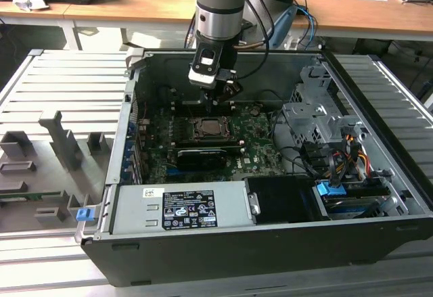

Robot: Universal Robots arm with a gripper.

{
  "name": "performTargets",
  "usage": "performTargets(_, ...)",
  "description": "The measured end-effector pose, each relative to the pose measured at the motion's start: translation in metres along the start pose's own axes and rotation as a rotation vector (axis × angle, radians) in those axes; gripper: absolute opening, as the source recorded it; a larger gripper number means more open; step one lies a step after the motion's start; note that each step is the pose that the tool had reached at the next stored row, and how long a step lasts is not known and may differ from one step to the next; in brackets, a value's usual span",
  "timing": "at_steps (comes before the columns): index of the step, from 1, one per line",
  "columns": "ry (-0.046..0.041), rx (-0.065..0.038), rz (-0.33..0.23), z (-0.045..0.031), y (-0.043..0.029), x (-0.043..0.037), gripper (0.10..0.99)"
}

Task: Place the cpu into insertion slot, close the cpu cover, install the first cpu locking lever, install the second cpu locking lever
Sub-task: 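Install the first cpu locking lever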

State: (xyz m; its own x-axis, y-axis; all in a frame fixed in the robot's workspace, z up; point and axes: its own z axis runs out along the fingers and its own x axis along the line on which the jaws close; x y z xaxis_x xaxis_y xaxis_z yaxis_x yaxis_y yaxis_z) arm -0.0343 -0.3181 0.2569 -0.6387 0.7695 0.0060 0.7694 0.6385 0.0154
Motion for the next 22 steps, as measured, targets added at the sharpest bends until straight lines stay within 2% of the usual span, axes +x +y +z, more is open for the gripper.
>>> performTargets(4,0.0001,0.0,-0.002,-0.0041,0.0001,0.0,0.106)
performTargets(7,0.0005,0.0,-0.025,-0.0041,0.0002,0.0001,0.106)
performTargets(9,0.0011,0.0,-0.067,-0.0041,0.0001,0.0001,0.106)
performTargets(18,0.0023,0.001,-0.147,-0.0041,0.0002,0.0,0.106)
performTargets(22,0.0033,0.001,-0.208,-0.0041,0.0001,0.0,0.106)
